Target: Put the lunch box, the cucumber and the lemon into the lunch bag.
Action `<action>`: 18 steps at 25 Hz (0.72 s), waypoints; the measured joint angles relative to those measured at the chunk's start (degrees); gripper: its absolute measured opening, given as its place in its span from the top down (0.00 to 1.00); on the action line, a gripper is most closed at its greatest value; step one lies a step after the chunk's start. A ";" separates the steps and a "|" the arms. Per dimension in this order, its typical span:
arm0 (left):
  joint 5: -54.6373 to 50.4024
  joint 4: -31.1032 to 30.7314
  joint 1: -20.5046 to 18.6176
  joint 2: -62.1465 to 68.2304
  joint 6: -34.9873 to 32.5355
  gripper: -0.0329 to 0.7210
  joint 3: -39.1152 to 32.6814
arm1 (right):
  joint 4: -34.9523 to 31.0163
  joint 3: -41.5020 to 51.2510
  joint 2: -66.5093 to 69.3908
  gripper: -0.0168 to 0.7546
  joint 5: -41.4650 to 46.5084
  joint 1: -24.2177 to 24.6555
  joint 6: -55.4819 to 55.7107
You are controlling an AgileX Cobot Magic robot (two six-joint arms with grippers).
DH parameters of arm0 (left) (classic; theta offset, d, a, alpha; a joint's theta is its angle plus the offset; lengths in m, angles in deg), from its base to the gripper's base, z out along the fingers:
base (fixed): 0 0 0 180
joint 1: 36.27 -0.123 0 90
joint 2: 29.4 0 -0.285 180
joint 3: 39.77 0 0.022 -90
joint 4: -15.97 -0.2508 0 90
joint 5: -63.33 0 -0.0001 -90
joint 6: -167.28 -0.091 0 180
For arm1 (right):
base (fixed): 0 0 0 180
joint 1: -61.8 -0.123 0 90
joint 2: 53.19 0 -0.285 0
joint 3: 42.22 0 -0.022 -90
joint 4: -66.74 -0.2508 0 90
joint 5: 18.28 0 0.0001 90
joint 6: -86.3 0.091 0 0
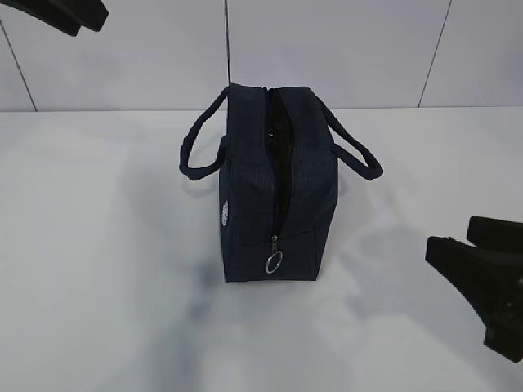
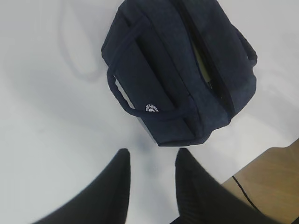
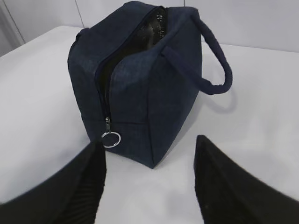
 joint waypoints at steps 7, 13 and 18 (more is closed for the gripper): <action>0.00 -0.19 0.00 0.00 0.10 0.64 0.00 | 15.54 0.00 10.38 0.45 -11.30 0.00 9.12; 0.00 -0.19 0.00 0.00 0.10 0.64 0.00 | 23.56 0.00 22.31 0.45 -23.74 0.00 11.32; 0.00 -0.19 0.00 0.00 0.10 0.64 0.00 | 24.35 -0.11 31.34 0.43 -31.18 0.00 11.58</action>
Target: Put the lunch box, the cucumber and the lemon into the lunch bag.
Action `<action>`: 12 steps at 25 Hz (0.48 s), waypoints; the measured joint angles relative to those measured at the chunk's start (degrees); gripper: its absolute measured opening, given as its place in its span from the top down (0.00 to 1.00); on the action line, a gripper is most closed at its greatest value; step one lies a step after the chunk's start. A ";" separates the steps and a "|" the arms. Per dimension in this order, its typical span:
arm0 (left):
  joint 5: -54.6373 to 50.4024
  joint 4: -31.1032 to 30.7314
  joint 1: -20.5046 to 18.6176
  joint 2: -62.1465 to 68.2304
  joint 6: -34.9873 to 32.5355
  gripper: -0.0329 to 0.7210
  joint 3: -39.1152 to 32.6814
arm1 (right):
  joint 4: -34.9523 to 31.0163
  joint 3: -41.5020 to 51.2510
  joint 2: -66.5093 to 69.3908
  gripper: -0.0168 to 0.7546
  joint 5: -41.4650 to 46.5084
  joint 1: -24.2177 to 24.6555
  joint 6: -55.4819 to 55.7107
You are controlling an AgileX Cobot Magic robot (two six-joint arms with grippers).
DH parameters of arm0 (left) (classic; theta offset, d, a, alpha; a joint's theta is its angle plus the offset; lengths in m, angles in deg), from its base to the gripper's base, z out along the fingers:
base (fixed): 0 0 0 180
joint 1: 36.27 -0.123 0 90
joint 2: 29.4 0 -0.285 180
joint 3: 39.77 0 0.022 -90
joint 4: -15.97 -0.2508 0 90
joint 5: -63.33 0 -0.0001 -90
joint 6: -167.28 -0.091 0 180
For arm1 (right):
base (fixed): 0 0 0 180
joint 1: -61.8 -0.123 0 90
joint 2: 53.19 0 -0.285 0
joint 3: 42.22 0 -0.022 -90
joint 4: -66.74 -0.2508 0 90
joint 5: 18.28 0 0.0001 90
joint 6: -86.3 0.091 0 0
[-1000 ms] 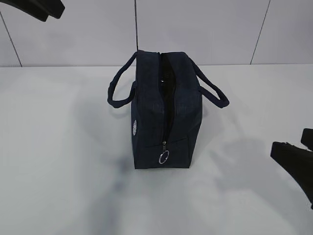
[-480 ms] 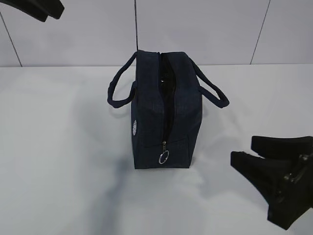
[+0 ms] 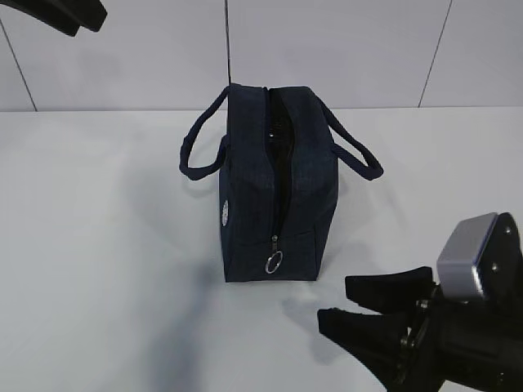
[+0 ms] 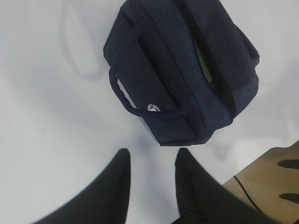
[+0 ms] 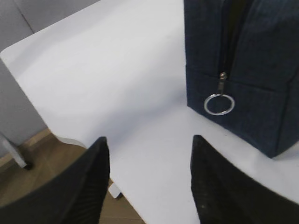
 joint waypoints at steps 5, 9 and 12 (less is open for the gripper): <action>0.00 -0.03 0.00 0.00 0.00 0.64 0.00 | 0.24 0.00 8.09 0.42 -12.71 0.00 0.00; 0.00 -0.25 0.00 0.00 0.00 0.64 0.00 | -7.34 -0.36 12.74 0.42 -18.78 0.00 0.00; 0.00 -0.25 0.00 0.00 0.00 0.64 0.00 | -9.86 -0.45 14.41 0.42 -20.64 0.00 0.03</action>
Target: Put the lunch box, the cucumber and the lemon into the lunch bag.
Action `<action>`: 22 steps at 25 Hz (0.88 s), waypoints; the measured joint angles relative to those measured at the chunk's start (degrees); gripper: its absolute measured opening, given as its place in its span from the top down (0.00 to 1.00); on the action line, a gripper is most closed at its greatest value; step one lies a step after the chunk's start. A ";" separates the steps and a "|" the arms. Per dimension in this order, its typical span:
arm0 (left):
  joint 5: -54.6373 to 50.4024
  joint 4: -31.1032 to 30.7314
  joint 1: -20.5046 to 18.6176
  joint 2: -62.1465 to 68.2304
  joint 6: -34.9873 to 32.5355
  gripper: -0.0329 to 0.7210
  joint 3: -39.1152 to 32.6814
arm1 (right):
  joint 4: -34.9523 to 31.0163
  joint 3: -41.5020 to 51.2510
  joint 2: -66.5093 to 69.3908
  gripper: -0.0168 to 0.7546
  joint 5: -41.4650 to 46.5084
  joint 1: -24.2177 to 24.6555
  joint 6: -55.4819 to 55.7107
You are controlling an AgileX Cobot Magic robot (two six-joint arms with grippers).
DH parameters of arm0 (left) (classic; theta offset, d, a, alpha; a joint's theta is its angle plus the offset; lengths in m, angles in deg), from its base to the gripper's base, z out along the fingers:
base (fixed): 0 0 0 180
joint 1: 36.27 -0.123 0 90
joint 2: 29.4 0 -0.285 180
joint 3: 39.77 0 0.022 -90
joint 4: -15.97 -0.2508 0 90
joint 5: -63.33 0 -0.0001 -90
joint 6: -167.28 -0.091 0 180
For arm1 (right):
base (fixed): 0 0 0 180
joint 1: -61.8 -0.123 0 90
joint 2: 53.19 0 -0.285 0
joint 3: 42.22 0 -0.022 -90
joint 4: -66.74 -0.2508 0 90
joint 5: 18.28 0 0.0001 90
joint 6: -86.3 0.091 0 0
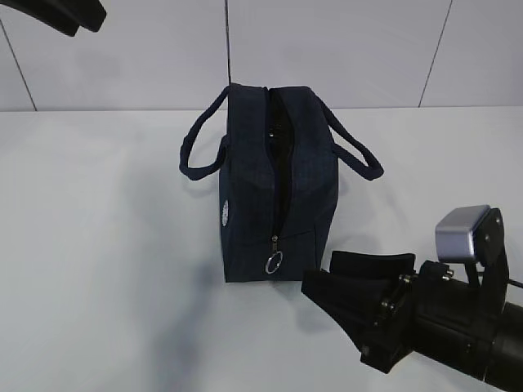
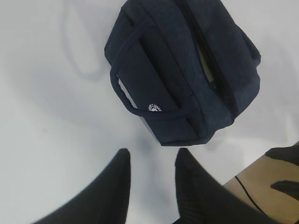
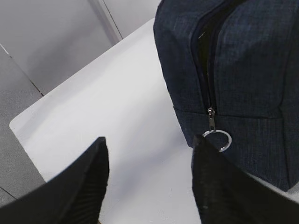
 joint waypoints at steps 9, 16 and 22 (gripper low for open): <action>0.00 -0.12 0.00 0.00 0.00 0.64 0.00 | 0.19 0.00 4.85 0.41 -0.56 0.00 0.10; 0.00 -0.22 0.00 0.00 0.00 0.64 0.00 | 2.27 -0.13 8.87 0.41 -0.71 0.00 -0.66; 0.00 -0.22 0.00 0.00 0.00 0.64 0.00 | 2.27 -1.16 12.41 0.41 -0.71 0.00 -0.80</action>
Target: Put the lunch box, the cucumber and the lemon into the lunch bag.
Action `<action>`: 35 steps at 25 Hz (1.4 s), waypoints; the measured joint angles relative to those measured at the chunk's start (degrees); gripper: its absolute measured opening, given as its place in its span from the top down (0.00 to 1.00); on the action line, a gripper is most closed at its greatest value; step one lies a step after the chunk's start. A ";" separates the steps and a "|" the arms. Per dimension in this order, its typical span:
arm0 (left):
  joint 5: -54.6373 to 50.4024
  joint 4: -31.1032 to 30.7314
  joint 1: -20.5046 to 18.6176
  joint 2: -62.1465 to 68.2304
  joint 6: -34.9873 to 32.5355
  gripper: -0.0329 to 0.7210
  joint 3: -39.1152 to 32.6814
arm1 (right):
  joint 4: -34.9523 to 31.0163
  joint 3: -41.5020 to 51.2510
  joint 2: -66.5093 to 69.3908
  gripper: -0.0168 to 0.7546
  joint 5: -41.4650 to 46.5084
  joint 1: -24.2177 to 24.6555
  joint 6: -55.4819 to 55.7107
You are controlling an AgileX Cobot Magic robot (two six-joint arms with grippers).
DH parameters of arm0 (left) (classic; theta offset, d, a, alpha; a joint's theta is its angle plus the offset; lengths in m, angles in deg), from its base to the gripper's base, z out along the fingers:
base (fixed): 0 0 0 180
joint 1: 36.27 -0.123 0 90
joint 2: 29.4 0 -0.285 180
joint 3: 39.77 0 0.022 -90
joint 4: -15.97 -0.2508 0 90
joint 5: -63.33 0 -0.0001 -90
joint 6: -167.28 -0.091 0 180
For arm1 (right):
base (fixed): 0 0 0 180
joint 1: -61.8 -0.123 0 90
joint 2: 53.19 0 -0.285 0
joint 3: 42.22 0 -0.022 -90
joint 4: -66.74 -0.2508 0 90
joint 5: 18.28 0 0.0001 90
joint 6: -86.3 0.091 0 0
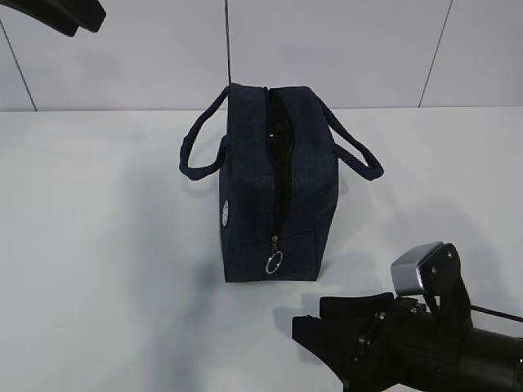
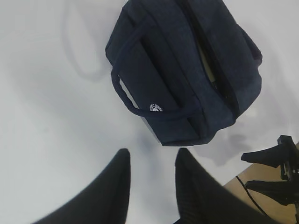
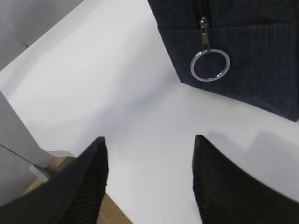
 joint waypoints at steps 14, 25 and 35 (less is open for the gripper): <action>0.00 -0.12 0.00 0.00 0.00 0.64 0.00 | -2.35 -2.67 0.40 0.41 -0.08 0.00 -0.37; 0.00 -0.15 0.00 0.00 0.00 0.64 0.00 | -2.25 -5.65 0.62 0.28 0.15 0.00 -0.37; 0.00 -1.36 0.00 0.00 0.00 0.64 0.00 | -2.03 -5.79 0.74 0.27 2.16 0.00 -0.48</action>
